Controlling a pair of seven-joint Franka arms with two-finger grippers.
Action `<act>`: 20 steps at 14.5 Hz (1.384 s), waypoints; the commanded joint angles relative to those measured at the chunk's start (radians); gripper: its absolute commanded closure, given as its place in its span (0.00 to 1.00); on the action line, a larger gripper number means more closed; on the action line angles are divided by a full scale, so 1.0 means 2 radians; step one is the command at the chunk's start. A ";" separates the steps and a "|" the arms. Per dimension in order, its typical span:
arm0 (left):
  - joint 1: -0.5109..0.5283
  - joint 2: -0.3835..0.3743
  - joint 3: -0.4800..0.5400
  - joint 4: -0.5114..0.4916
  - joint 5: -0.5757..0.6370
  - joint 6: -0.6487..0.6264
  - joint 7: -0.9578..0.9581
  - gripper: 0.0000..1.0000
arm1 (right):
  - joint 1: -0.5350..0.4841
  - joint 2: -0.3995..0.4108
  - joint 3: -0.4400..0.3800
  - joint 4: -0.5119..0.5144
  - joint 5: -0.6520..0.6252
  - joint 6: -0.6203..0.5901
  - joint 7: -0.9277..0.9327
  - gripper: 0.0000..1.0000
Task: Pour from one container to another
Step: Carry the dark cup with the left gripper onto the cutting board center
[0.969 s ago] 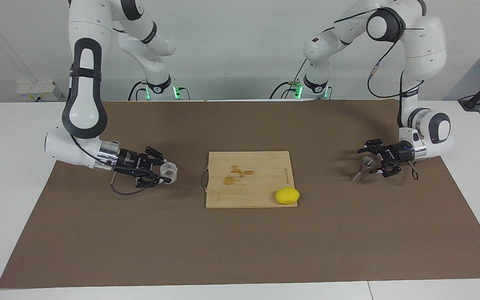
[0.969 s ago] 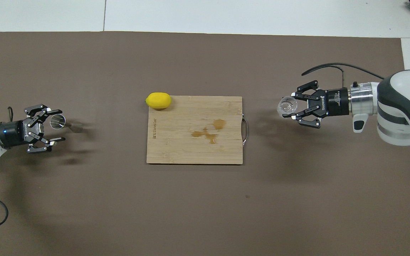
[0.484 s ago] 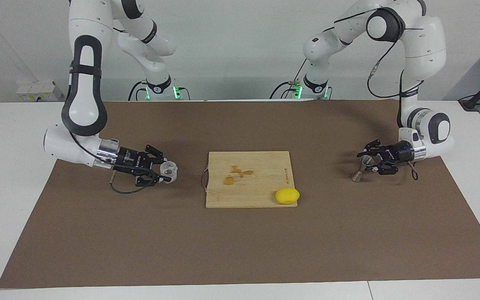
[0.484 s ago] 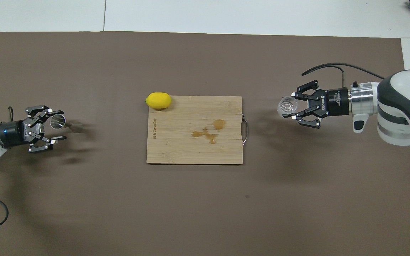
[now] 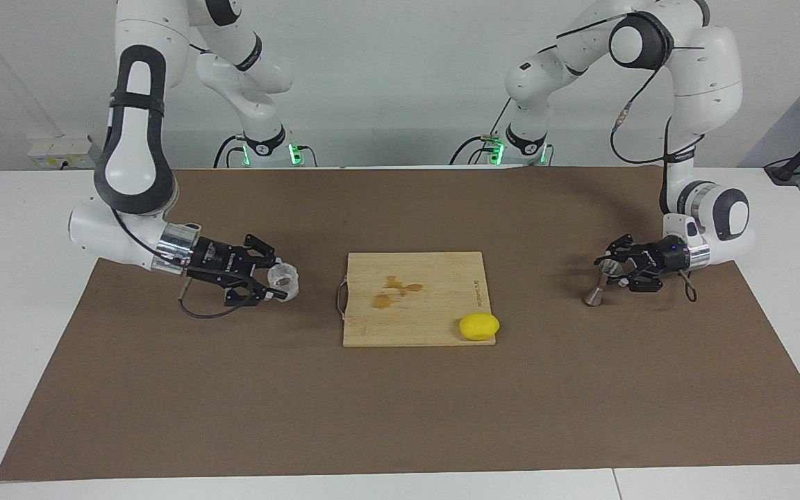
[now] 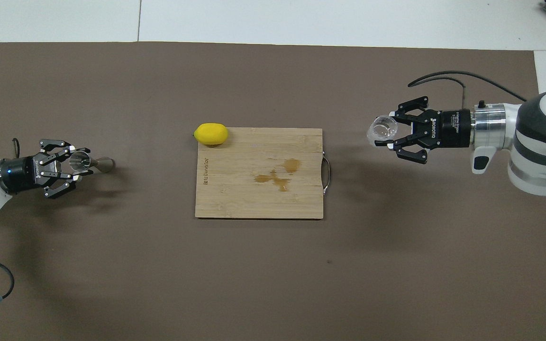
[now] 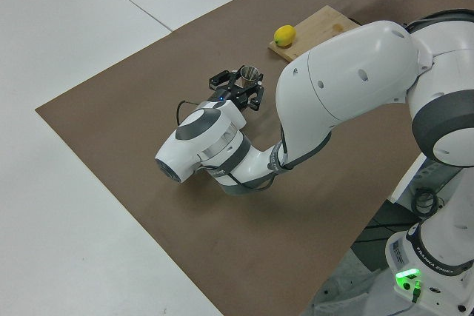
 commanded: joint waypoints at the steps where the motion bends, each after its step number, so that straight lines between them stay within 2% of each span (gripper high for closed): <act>1: -0.029 -0.032 0.005 -0.014 -0.018 0.012 -0.022 0.60 | -0.003 -0.010 0.005 -0.009 0.029 0.001 -0.010 1.00; 5: -0.072 -0.072 0.005 -0.029 -0.021 0.014 -0.096 0.60 | -0.003 -0.012 0.005 -0.012 0.036 0.002 -0.016 1.00; 12: -0.168 -0.143 0.005 -0.106 -0.079 0.088 -0.097 0.60 | -0.003 -0.020 0.005 -0.009 0.035 -0.007 -0.013 1.00; 16: -0.221 -0.164 0.005 -0.130 -0.116 0.125 -0.099 0.59 | -0.003 -0.020 0.005 -0.009 0.035 -0.006 -0.011 1.00; 20: -0.286 -0.167 0.005 -0.132 -0.175 0.176 -0.097 0.58 | -0.003 -0.020 0.005 -0.009 0.031 -0.003 -0.010 1.00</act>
